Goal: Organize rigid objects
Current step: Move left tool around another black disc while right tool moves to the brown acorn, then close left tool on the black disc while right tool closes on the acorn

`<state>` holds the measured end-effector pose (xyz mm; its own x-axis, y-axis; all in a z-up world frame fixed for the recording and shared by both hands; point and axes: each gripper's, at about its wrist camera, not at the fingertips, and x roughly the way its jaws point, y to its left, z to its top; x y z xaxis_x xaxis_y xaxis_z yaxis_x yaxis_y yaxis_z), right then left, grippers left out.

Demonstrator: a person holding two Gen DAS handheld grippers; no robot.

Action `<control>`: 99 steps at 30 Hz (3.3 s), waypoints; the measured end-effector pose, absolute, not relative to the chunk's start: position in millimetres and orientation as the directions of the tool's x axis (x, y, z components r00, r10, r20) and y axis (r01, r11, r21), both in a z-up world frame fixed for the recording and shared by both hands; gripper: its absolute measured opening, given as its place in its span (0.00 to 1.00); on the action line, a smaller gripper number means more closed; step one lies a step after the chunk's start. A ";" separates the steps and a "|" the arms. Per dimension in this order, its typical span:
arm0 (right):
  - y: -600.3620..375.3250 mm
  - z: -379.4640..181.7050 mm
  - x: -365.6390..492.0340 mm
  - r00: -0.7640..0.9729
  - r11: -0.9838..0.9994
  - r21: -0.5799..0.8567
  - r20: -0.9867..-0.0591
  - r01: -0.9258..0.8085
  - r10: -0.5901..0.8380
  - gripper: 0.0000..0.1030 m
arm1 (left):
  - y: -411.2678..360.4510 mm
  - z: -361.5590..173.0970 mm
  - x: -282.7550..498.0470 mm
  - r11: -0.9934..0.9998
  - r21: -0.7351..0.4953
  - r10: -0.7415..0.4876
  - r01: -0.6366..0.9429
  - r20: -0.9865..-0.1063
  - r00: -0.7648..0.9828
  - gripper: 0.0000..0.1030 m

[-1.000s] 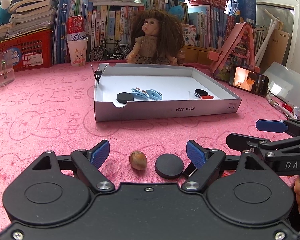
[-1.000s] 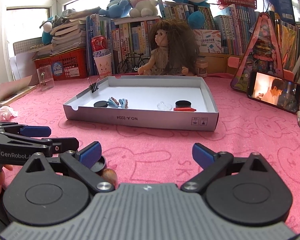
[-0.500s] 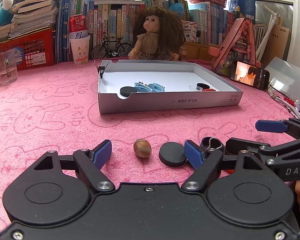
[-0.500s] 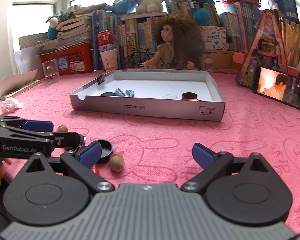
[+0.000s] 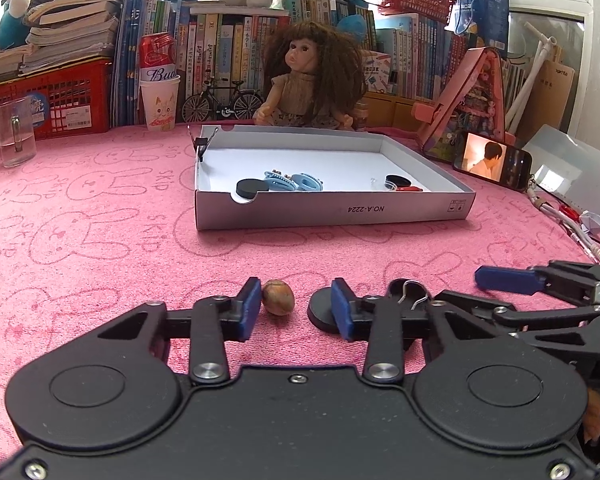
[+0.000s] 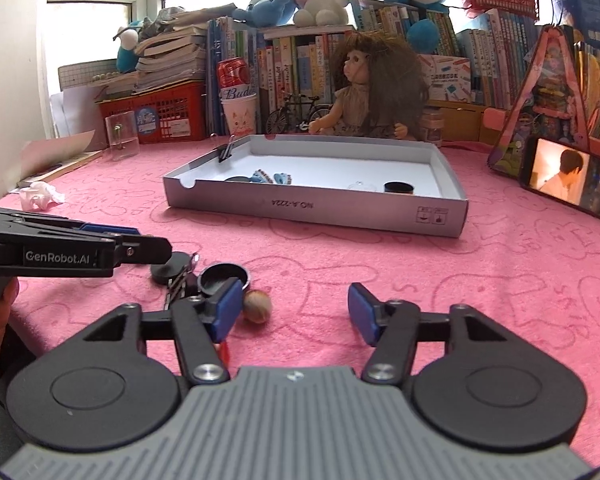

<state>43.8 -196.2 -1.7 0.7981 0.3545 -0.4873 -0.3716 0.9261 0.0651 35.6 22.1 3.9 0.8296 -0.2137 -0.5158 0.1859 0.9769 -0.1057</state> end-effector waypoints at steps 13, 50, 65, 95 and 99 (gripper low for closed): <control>-191.2 -3.0 40.1 0.814 0.932 0.045 -0.473 -0.360 0.337 0.34 | 8.5 1.0 24.0 0.966 -0.063 -0.245 0.249 -0.514 0.822 0.28; -198.3 -10.6 38.8 0.870 0.968 -0.020 -0.444 -0.249 0.215 0.47 | -5.9 -7.5 29.7 0.958 0.020 -0.239 0.285 -0.489 0.839 0.34; -200.7 -10.6 37.5 0.874 0.972 -0.017 -0.440 -0.235 0.204 0.50 | 5.7 -5.2 31.1 0.975 0.036 -0.175 0.220 -0.483 0.858 0.38; -201.9 3.5 42.8 0.883 0.971 -0.004 -0.418 -0.240 0.216 0.20 | 5.4 11.4 35.5 0.980 -0.023 -0.188 0.198 -0.442 0.877 0.29; -203.9 5.7 45.6 0.888 0.973 -0.003 -0.410 -0.231 0.209 0.20 | 6.2 14.4 39.5 0.980 -0.026 -0.188 0.196 -0.436 0.880 0.29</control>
<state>45.6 -203.9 5.7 0.8875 0.2095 -0.4104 -0.2311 0.9729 -0.0032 39.5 6.2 14.4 0.8799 -0.1879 -0.4365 0.1962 0.9802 -0.0264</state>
